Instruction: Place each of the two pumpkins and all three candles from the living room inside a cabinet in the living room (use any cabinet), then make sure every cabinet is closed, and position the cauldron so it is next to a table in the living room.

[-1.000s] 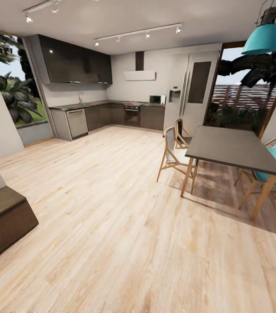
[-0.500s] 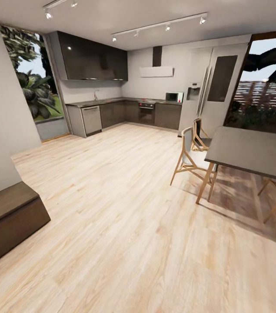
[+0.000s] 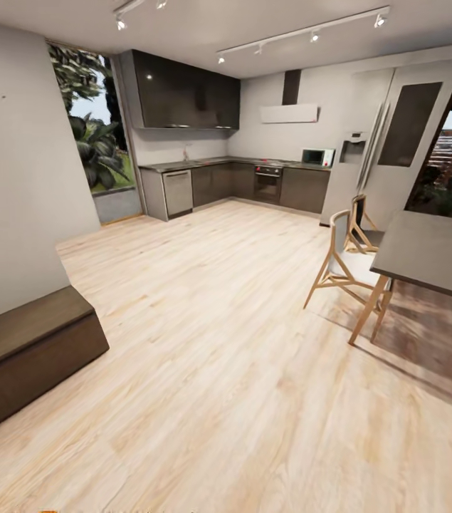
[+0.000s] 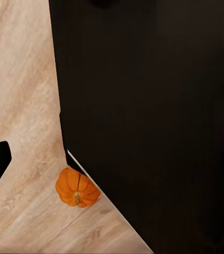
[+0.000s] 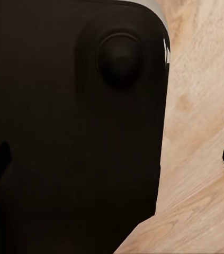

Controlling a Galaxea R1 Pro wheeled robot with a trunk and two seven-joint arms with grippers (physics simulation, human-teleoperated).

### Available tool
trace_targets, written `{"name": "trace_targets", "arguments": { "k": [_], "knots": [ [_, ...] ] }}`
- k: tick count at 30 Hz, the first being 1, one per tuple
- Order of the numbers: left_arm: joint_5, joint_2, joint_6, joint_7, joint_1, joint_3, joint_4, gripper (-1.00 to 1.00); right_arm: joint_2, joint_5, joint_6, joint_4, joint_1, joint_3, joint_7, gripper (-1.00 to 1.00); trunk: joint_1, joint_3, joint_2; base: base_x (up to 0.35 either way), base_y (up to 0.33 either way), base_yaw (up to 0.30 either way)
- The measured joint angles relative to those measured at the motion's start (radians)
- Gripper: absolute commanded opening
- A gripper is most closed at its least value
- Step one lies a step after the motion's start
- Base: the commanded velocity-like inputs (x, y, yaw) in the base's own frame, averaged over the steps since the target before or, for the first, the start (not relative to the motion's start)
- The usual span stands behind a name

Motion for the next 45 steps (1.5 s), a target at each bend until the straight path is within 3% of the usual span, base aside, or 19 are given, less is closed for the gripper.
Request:
{"name": "trace_targets", "arguments": {
  "k": [45],
  "knots": [
    [0.0, -0.002, 0.0, 0.0, 0.0, 0.0, 0.0, 1.0, 0.0, 0.0, 0.0, 0.001, 0.0, 0.001, 0.0, 1.0, 0.0, 0.0, 0.0, 0.0, 0.0, 0.289]
  ]
}}
